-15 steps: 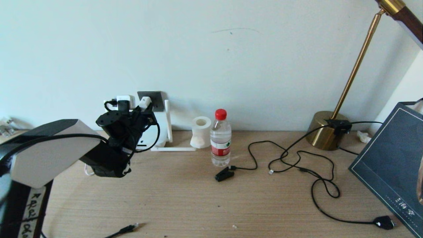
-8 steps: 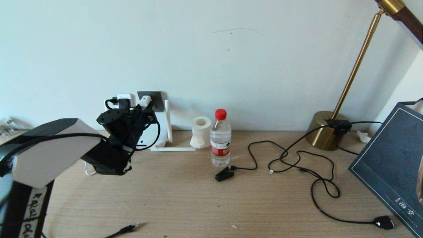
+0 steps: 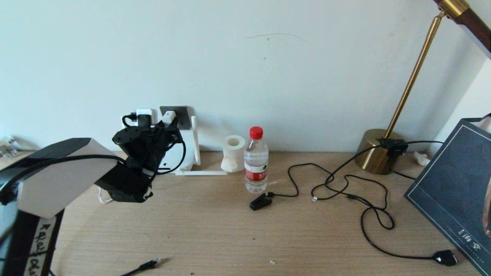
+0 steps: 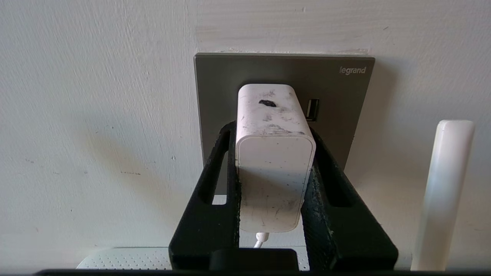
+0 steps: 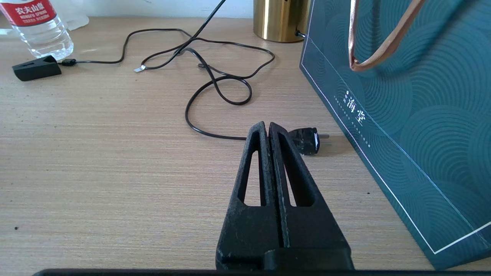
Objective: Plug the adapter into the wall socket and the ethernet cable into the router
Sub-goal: Plug plug into socket
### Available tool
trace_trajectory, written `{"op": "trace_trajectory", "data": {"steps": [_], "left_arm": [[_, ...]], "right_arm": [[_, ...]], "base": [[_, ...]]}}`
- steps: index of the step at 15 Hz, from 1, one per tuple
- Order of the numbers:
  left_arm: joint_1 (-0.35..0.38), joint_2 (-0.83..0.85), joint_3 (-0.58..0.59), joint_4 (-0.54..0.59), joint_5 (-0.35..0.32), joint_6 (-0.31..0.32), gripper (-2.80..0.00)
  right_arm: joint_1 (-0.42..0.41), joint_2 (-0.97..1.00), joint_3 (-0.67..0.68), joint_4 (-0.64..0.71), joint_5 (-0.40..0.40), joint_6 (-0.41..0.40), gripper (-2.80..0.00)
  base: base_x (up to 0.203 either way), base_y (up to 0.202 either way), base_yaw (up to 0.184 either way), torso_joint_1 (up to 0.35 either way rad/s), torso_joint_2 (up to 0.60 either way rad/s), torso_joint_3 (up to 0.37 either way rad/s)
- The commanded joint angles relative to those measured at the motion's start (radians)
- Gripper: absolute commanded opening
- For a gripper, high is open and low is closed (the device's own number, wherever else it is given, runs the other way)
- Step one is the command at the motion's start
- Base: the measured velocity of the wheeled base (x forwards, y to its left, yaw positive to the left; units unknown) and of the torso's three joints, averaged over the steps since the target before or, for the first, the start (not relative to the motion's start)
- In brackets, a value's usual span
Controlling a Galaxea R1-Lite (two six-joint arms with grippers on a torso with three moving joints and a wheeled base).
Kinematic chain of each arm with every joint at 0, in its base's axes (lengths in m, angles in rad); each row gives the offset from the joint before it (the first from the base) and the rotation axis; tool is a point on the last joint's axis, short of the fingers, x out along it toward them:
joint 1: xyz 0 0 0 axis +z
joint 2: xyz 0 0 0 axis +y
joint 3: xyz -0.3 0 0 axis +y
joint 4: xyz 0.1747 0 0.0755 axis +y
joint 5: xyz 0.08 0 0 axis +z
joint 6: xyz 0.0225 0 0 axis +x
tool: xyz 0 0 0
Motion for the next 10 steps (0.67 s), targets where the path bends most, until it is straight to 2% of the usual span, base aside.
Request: {"op": "trace_trajectory", "data": {"steps": [1,10], "left_arm": [[0.003,0.006,-0.003,-0.008,0.004,0.001,-2.80],[0.003,0.032,-0.011,-0.010,0.005,-0.001,-2.80]], "right_arm": [[0.000,0.001,0.000,-0.001,0.000,0.001,-2.80],[0.000,0.000,0.000,-0.001,0.000,0.001,-2.80]], "base": [[0.000,0.000,0.000,0.000,0.00,0.000],[0.000,0.000,0.000,0.000,0.00,0.000]]}}
